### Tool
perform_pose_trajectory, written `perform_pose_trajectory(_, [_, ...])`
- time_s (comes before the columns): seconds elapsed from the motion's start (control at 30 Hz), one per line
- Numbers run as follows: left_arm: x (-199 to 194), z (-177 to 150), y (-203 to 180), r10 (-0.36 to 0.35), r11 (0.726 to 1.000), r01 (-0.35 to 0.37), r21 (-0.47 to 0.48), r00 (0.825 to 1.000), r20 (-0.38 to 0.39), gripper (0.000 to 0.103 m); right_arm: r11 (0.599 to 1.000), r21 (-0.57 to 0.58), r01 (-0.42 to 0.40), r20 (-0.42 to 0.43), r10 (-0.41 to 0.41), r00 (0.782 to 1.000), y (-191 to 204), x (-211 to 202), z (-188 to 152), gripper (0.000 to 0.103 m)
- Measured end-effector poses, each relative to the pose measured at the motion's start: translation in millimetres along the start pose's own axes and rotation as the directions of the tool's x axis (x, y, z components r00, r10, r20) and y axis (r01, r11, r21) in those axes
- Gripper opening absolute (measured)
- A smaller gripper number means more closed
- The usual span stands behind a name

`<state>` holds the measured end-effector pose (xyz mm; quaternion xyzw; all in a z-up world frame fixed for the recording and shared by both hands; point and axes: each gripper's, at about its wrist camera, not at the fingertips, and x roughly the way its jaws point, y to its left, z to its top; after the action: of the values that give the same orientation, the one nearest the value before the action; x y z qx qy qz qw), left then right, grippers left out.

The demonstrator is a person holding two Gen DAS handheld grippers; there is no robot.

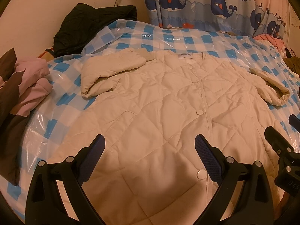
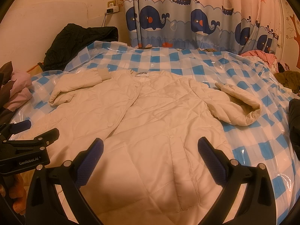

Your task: Fold large clothes

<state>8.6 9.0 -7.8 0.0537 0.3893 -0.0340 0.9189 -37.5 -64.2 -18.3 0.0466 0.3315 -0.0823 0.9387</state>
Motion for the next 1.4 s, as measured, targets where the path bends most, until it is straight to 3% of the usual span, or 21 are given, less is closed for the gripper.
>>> perform_pose_trajectory(0.67, [0, 1, 0, 0.000, 1.000, 0.000, 0.000, 1.000, -0.002, 0.093, 1.000, -0.002, 0.001, -0.005, -0.001, 1.000, 4, 1, -1, 0.097])
perform_pose_trajectory(0.8, [-1, 1, -1, 0.000, 1.000, 0.000, -0.004, 1.000, 0.001, 0.093, 0.999, -0.029, 0.044, -0.007, -0.044, 0.999, 6, 1, 1, 0.097])
perform_pose_trajectory(0.9, [1, -1, -1, -0.004, 1.000, 0.004, -0.021, 1.000, -0.002, 0.093, 0.996, -0.035, 0.084, 0.010, -0.084, 0.996, -12, -4, 13, 0.097])
perform_pose_trajectory(1.0, [7, -3, 3, -0.003, 0.999, 0.002, -0.047, 1.000, -0.021, 0.093, 0.990, 0.015, 0.139, 0.024, -0.140, 0.990, -67, 2, 41, 0.097])
perform_pose_trajectory(1.1, [12, -3, 9, -0.031, 0.996, 0.027, -0.081, 0.998, -0.046, 0.093, 0.972, -0.007, 0.236, -0.023, -0.236, 0.972, -119, 37, 83, 0.097])
perform_pose_trajectory(1.2, [17, 0, 13, -0.051, 0.995, 0.045, -0.093, 0.996, -0.068, 0.093, 0.967, -0.063, 0.248, -0.175, -0.256, 0.951, -162, 97, 123, 0.097])
perform_pose_trajectory(1.3, [23, 0, 12, -0.057, 0.995, 0.049, -0.084, 0.995, -0.084, 0.093, 0.943, -0.125, 0.308, -0.281, -0.332, 0.901, -195, 154, 151, 0.097])
perform_pose_trajectory(1.33, [24, 0, 11, -0.057, 0.996, 0.049, -0.080, 0.994, -0.090, 0.093, 0.933, -0.144, 0.329, -0.331, -0.358, 0.873, -206, 176, 155, 0.097])
perform_pose_trajectory(1.4, [29, 1, 10, -0.060, 0.996, 0.052, -0.077, 0.993, -0.105, 0.093, 0.923, -0.172, 0.343, -0.388, -0.383, 0.838, -218, 206, 156, 0.097])
